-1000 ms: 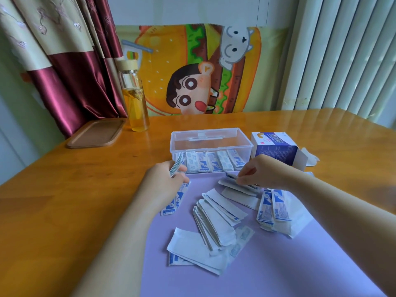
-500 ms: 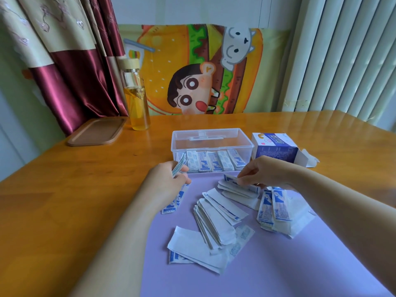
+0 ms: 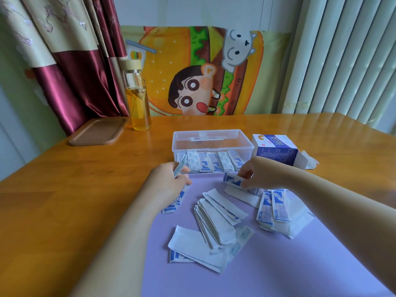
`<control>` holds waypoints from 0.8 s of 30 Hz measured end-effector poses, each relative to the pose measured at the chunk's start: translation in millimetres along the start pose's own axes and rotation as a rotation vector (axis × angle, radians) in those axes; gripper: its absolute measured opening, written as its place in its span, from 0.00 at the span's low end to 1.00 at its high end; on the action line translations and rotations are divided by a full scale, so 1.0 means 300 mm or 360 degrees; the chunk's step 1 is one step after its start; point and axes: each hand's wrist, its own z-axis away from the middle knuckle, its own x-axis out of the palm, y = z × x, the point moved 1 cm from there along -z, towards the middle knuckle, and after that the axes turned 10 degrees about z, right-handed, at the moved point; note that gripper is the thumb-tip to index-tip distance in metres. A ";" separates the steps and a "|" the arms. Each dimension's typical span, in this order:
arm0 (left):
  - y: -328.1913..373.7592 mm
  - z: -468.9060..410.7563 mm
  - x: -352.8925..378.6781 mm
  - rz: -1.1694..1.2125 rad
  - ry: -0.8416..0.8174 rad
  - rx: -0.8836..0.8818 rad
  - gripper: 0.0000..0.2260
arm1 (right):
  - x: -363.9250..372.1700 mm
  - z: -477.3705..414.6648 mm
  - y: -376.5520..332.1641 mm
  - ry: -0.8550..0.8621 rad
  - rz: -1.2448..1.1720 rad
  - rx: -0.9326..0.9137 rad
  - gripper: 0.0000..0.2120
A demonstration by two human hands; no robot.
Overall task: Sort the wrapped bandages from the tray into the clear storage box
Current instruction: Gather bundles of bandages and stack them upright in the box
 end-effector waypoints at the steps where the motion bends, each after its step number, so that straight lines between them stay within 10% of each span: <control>1: 0.002 0.001 0.000 0.0006 0.0003 -0.0002 0.07 | 0.003 0.000 0.008 0.0007 -0.0021 0.0024 0.11; 12: 0.052 0.032 0.007 0.0377 -0.0249 0.0150 0.06 | -0.073 0.028 -0.160 0.0190 -0.0461 -0.0257 0.09; 16: 0.013 0.006 -0.030 0.0161 0.0088 -0.0007 0.06 | -0.099 0.012 -0.177 0.0359 -0.0607 -0.0140 0.12; 20: -0.052 -0.021 -0.068 -0.0336 0.0311 -0.0201 0.07 | -0.045 0.028 -0.090 -0.0231 0.0339 0.0028 0.25; 24: -0.083 -0.019 -0.061 -0.0599 0.0196 -0.0290 0.10 | -0.027 0.017 -0.051 -0.0516 0.0352 0.0155 0.27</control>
